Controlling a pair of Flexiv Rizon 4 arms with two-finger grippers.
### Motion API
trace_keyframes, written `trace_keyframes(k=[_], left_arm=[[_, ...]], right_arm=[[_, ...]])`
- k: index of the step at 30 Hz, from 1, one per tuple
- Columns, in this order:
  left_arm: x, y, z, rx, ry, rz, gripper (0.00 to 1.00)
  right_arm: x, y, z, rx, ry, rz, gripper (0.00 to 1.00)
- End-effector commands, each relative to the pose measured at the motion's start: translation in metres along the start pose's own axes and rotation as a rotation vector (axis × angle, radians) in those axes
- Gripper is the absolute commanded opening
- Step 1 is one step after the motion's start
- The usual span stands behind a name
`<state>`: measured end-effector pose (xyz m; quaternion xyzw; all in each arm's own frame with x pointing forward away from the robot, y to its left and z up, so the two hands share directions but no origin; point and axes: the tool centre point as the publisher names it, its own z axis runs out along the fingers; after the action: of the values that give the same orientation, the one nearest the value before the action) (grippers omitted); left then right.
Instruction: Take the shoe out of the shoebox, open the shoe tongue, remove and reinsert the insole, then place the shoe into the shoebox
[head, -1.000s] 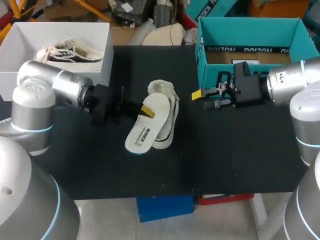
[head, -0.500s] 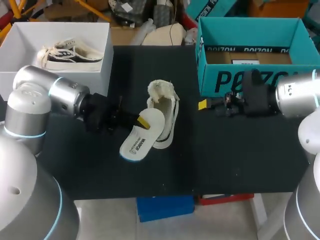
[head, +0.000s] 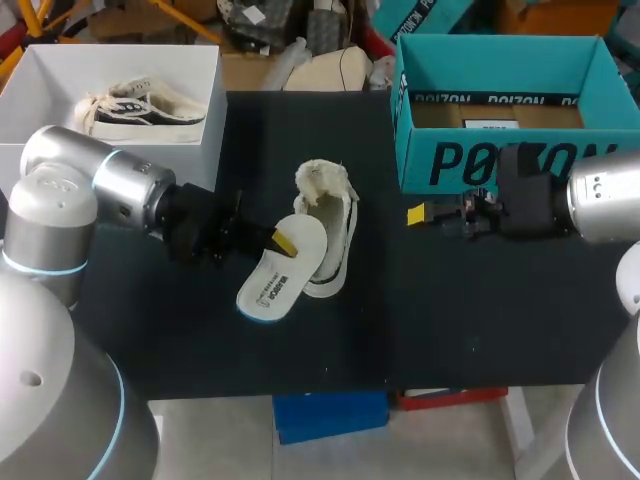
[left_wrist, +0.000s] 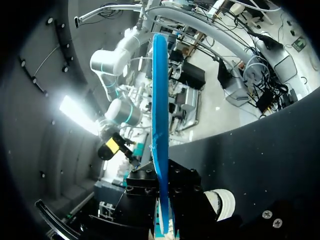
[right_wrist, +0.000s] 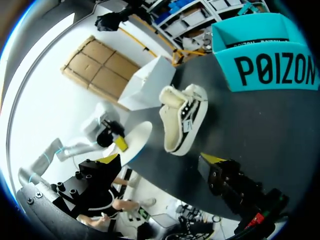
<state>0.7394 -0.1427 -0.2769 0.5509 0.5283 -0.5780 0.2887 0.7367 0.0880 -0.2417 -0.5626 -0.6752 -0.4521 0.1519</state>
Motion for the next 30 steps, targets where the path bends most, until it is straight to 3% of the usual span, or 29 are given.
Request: trace_keyframes(k=[1, 9, 16, 22, 30], left_arm=[[0.001, -0.002, 0.0, 0.018, 0.011, -0.037, 0.0], [0.008, -0.001, 0.003, 0.061, 0.074, -0.131, 0.0], [0.024, 0.0, 0.011, 0.161, 0.143, -0.304, 0.0], [0.034, 0.017, 0.019, 0.164, 0.242, -0.303, 0.0], [0.028, 0.045, 0.027, 0.192, 0.339, -0.271, 0.0]], right_arm=[[0.001, 0.0, -0.006, 0.029, -0.005, -0.006, 1.0], [0.002, -0.02, -0.017, 0.067, -0.038, -0.02, 1.0], [0.002, -0.02, -0.017, 0.067, -0.038, -0.02, 1.0], [0.002, -0.02, -0.017, 0.067, -0.038, -0.02, 1.0], [0.002, -0.02, -0.017, 0.067, -0.038, -0.02, 1.0]])
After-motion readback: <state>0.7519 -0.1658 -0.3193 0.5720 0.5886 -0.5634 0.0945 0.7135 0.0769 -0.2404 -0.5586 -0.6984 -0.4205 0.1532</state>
